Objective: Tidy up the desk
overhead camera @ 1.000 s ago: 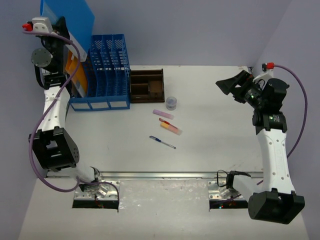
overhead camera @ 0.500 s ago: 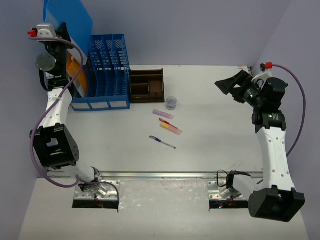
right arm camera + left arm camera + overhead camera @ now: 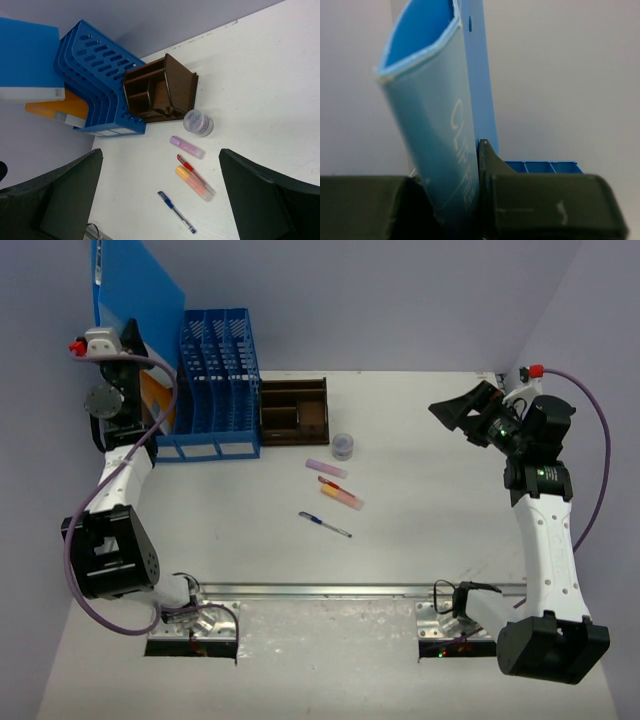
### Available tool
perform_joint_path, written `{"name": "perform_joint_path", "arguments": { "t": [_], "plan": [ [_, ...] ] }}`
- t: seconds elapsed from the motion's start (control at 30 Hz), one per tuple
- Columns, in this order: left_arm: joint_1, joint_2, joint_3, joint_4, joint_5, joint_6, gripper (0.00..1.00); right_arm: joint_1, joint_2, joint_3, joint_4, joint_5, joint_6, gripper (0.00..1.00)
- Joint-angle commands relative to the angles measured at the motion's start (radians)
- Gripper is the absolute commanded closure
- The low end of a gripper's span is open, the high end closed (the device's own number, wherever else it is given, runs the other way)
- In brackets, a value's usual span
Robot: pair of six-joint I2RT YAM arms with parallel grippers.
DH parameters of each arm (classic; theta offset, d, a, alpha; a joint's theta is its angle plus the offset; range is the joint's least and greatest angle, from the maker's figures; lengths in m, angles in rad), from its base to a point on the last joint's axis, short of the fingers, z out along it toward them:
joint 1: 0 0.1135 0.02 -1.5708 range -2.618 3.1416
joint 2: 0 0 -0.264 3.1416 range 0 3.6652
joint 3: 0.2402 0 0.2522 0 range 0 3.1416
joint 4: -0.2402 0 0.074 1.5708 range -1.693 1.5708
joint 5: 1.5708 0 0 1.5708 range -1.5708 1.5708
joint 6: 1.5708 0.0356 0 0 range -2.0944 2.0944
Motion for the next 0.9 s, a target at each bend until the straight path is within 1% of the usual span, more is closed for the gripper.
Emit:
{"name": "perform_joint_path", "arguments": {
  "t": [0.0,0.1,0.37,0.57,0.87],
  "plan": [
    [-0.001,-0.067,-0.063,0.051,0.004,0.034,1.0,0.005,-0.02,0.031,0.034,-0.015,-0.011,0.01],
    [-0.001,-0.095,-0.106,0.054,-0.002,0.065,1.0,0.005,-0.023,0.031,0.034,-0.015,-0.012,0.01],
    [0.001,-0.133,-0.166,0.025,-0.045,0.065,1.0,0.004,-0.036,0.023,0.028,-0.013,-0.028,0.01],
    [0.002,-0.156,-0.219,0.017,-0.047,0.048,1.0,0.005,-0.038,0.019,0.033,-0.013,-0.026,0.01],
    [0.004,-0.184,-0.261,-0.002,-0.05,0.049,1.0,0.005,-0.041,0.016,0.034,-0.015,-0.023,0.01]
  ]
}}
